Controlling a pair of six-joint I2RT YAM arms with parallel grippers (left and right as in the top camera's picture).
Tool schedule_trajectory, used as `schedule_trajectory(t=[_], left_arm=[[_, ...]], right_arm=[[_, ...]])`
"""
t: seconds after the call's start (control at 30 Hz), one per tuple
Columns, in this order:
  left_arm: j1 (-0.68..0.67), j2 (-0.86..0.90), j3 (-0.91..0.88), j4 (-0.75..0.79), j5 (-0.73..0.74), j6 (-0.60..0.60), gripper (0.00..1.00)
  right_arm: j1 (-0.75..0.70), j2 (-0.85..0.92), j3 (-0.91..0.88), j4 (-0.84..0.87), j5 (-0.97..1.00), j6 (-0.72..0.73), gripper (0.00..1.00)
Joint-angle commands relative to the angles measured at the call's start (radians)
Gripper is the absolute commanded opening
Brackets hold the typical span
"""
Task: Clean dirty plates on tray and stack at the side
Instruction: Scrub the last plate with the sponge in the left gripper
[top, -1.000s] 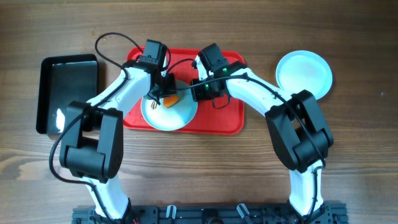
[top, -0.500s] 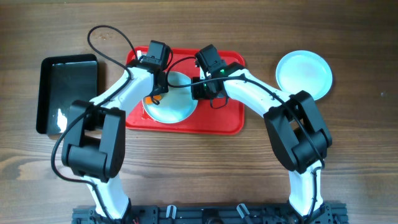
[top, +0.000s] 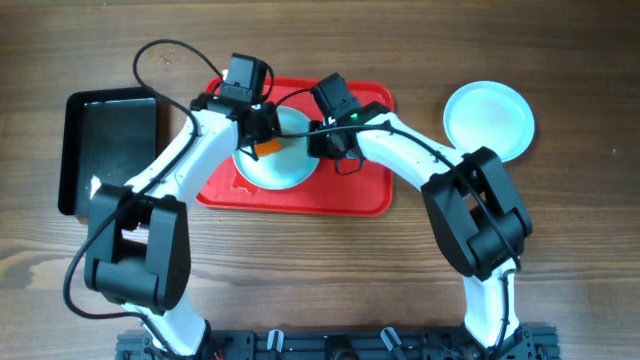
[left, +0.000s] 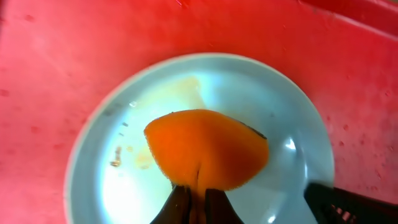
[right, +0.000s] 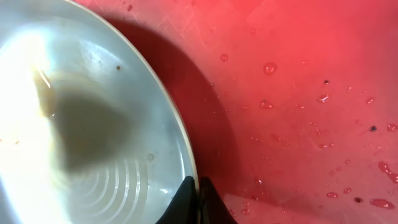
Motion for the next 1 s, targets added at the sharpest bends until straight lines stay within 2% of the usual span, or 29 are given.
schedule_trajectory(t=[0.0, 0.2, 0.33, 0.53, 0.7, 0.87, 0.97], left_arm=[[-0.016, 0.057, 0.005, 0.006, 0.038, -0.021, 0.04], [-0.016, 0.128, 0.004, 0.003, -0.013, -0.021, 0.04], [-0.016, 0.147, 0.004, 0.001, -0.19, -0.02, 0.04], [-0.003, 0.147, 0.004, -0.037, -0.544, 0.01, 0.04], [0.013, 0.143, 0.009, -0.043, -0.726, 0.01, 0.04], [-0.01, 0.07, 0.032, -0.046, -0.689, 0.001, 0.04], [-0.033, -0.005, 0.035, -0.031, -0.513, 0.002, 0.04]], right_arm=[[0.018, 0.014, -0.001, -0.011, 0.085, 0.058, 0.04], [0.018, 0.014, -0.001, -0.015, 0.085, 0.056, 0.04], [0.018, 0.014, -0.001, -0.017, 0.085, 0.038, 0.04], [0.018, 0.014, -0.001, -0.019, 0.086, 0.031, 0.04], [0.018, 0.014, -0.001, -0.02, 0.085, 0.031, 0.04], [0.018, 0.014, -0.001, -0.02, 0.085, 0.032, 0.04], [0.018, 0.014, -0.001, -0.02, 0.085, 0.032, 0.04]])
